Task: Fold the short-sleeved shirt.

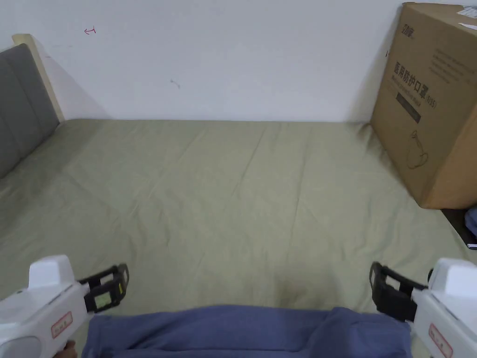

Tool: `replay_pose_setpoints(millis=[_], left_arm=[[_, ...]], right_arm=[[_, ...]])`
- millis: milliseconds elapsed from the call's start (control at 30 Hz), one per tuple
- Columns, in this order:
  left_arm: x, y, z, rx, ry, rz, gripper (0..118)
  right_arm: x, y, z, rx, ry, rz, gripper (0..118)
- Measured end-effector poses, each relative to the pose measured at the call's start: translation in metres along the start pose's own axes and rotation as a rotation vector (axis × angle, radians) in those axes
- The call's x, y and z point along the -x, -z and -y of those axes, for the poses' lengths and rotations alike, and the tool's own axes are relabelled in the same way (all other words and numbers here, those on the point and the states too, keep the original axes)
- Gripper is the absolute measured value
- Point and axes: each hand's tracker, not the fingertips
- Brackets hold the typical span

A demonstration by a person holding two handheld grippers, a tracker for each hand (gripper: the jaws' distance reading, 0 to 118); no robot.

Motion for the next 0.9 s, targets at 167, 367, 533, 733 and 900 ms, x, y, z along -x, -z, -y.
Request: replay_pose_setpoints(millis=[167, 367, 533, 733, 900], left_arm=[[-0.026, -0.006, -0.017, -0.176, 0.080, -0.025, 91], [-0.036, -0.001, -0.011, -0.194, 0.083, 0.035, 16], [-0.028, 0.003, -0.005, -0.125, 0.033, 0.102, 0], [0.020, 0.029, 0.000, 0.132, -0.080, 0.169, 0], [0.077, 0.056, 0.022, 0.339, -0.203, 0.168, 0]], right_arm=[[0.026, -0.006, -0.023, -0.134, -0.040, 0.023, 85], [0.045, -0.006, -0.023, -0.170, -0.103, 0.070, 45], [0.041, -0.004, -0.022, -0.154, -0.092, 0.052, 0], [0.040, 0.002, -0.022, -0.128, -0.085, 0.040, 0], [0.044, 0.012, -0.019, -0.103, -0.101, 0.042, 0]])
